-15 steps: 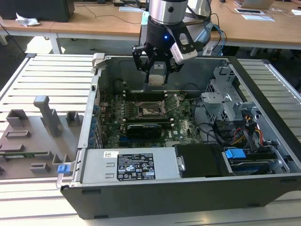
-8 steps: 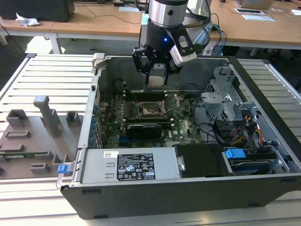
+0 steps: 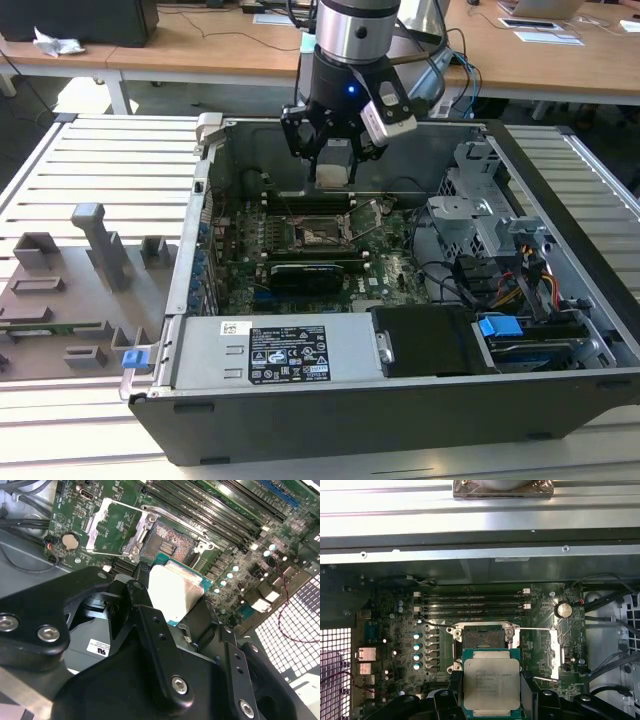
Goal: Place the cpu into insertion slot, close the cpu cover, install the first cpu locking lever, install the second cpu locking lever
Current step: 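Place the cpu into insertion slot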
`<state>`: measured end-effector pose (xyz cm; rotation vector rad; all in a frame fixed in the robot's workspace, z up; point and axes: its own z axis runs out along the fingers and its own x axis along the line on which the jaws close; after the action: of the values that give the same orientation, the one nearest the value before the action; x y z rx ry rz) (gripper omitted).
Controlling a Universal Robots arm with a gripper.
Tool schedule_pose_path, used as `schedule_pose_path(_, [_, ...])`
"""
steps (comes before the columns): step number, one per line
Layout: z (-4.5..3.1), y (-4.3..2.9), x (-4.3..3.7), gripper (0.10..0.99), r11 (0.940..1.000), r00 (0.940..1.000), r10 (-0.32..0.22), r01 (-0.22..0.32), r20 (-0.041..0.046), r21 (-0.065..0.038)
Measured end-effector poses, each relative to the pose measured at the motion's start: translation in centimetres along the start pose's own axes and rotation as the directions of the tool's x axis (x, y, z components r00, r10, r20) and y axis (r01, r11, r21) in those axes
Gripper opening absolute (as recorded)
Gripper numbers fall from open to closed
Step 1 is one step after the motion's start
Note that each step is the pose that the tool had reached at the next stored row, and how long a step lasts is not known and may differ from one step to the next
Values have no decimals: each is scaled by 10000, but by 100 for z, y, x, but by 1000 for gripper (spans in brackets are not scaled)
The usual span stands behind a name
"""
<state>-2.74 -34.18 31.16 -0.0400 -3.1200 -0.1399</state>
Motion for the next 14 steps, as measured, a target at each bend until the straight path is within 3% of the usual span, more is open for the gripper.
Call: schedule_pose_path(14, [99,-9,-2,545,10000,10000,0,0,0,0])
